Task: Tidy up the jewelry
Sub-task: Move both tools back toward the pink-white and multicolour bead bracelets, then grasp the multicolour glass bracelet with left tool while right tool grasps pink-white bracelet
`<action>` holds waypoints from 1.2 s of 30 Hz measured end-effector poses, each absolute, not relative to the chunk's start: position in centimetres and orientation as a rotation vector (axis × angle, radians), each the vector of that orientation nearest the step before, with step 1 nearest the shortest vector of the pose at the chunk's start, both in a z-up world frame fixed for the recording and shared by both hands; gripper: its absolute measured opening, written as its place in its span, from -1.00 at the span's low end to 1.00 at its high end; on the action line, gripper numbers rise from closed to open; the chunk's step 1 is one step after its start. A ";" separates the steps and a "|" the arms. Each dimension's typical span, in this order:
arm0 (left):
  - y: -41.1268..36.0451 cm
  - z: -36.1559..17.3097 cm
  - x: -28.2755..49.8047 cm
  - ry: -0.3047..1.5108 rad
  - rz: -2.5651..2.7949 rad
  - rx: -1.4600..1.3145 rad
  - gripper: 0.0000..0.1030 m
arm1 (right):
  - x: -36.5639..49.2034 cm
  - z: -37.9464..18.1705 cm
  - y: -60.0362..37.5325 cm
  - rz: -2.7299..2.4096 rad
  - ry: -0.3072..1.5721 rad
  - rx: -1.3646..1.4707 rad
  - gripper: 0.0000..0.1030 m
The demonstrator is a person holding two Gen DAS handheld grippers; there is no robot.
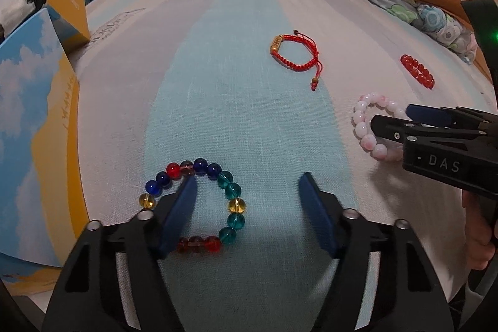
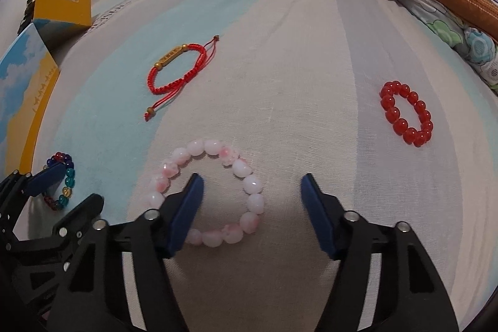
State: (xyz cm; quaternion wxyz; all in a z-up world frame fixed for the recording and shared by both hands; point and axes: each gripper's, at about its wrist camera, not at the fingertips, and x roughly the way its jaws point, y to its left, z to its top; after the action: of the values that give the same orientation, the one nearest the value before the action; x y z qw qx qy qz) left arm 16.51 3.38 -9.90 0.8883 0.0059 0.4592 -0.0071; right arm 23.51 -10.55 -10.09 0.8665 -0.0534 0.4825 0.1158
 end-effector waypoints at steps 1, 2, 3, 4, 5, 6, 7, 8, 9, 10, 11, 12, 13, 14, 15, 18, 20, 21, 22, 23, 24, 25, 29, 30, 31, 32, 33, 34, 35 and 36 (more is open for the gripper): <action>3.4 -9.9 16.4 0.956 -0.020 0.008 0.06 | 23.4 -10.1 -10.5 0.248 1.008 -0.115 0.03; 3.4 -9.9 16.4 0.959 -0.025 0.001 0.02 | 23.4 -10.0 -10.5 0.251 1.006 -0.119 -0.04; 3.4 -9.9 16.3 0.961 -0.030 -0.003 -0.06 | 23.3 -10.0 -10.4 0.253 1.005 -0.120 -0.14; 3.4 -9.9 16.3 0.962 -0.033 -0.007 -0.15 | 23.3 -9.9 -10.4 0.255 1.003 -0.119 -0.20; 3.3 -9.9 16.3 0.965 -0.037 -0.012 -0.19 | 23.2 -9.9 -10.4 0.256 1.003 -0.118 -0.32; 3.3 -9.9 16.2 0.968 -0.040 -0.016 -0.29 | 23.2 -9.9 -10.4 0.259 1.002 -0.117 -0.43; 3.3 -9.8 16.2 0.971 -0.045 -0.022 -0.39 | 23.2 -9.8 -10.4 0.262 1.003 -0.113 -0.48; 3.3 -9.8 16.2 0.975 -0.047 -0.023 -0.43 | 23.2 -9.8 -10.5 0.264 1.003 -0.108 -0.54; 3.2 -9.8 16.1 0.976 -0.046 -0.022 -0.57 | 23.1 -9.8 -10.5 0.268 1.004 -0.105 -0.61; 3.2 -9.8 16.1 0.979 -0.049 -0.024 -0.73 | 23.1 -9.8 -10.5 0.273 1.004 -0.100 -0.67; 3.2 -9.8 16.1 0.981 -0.052 -0.026 -0.78 | 23.1 -9.7 -10.5 0.272 1.002 -0.098 -0.79; 3.2 -9.7 16.1 0.981 -0.052 -0.030 -0.81 | 23.1 -9.7 -10.5 0.269 1.001 -0.093 -0.79; 3.1 -9.6 16.1 0.981 -0.051 -0.029 -0.82 | 23.0 -9.5 -10.5 0.269 0.994 -0.091 -0.79; 3.1 -9.5 16.1 0.980 -0.049 -0.029 -0.82 | 22.9 -9.4 -10.4 0.269 0.986 -0.092 -0.79; 3.0 -9.3 16.1 0.978 -0.049 -0.030 -0.82 | 22.9 -9.2 -10.5 0.269 0.981 -0.085 -0.79; 2.9 -8.9 16.0 0.973 -0.044 -0.028 -0.82 | 22.8 -8.9 -10.7 0.273 0.975 -0.069 -0.79; 2.9 -8.4 15.8 0.965 -0.038 -0.026 -0.82 | 22.6 -8.5 -11.0 0.278 0.966 -0.051 -0.79; 2.8 -8.1 15.7 0.961 -0.038 -0.022 -0.82 | 22.5 -8.2 -11.2 0.280 0.961 -0.043 -0.79; 2.8 -7.8 15.7 0.956 -0.037 -0.022 -0.82 | 22.4 -8.0 -11.3 0.281 0.956 -0.036 -0.79; 2.8 -7.6 15.6 0.953 -0.034 -0.020 -0.82 | 22.3 -7.7 -11.4 0.282 0.953 -0.027 -0.79; 2.8 -7.3 15.5 0.950 -0.033 -0.016 -0.82 | 22.2 -7.4 -11.5 0.287 0.950 -0.018 -0.79; 2.8 -7.0 15.4 0.946 -0.032 -0.015 -0.82 | 22.0 -7.1 -11.7 0.290 0.946 -0.008 -0.79; 2.8 -5.6 15.0 0.930 -0.030 -0.006 -0.82 | 21.7 -6.0 -11.7 0.290 0.935 0.005 -0.79; 2.8 -5.3 14.9 0.927 -0.032 -0.003 -0.82 | 21.6 -5.6 -11.6 0.293 0.931 0.011 -0.79; 2.9 -4.9 14.8 0.923 -0.033 -0.003 -0.82 | 21.5 -5.3 -11.6 0.296 0.927 0.014 -0.79; 2.9 -4.5 14.6 0.917 -0.034 -0.004 -0.82 | 21.4 -4.8 -11.6 0.296 0.920 0.015 -0.79; 2.9 -4.2 14.6 0.914 -0.034 -0.001 -0.82 | 21.3 -4.5 -11.5 0.296 0.915 0.018 -0.79; 3.0 -3.7 14.4 0.908 -0.034 0.002 -0.82 | 21.1 -4.0 -11.5 0.297 0.909 0.025 -0.79; 3.0 -3.4 14.3 0.903 -0.035 0.001 -0.82 | 21.0 -3.8 -11.5 0.300 0.907 0.029 -0.79; 3.1 -3.1 14.2 0.901 -0.039 -0.004 -0.82 | 20.9 -3.4 -11.5 0.301 0.904 0.034 -0.79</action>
State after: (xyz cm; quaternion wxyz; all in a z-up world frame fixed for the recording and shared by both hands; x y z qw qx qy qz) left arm 14.25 3.09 -3.06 0.9001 -0.0019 0.4353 -0.0189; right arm 20.89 -11.49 -3.43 0.8885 0.0163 0.4351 0.1450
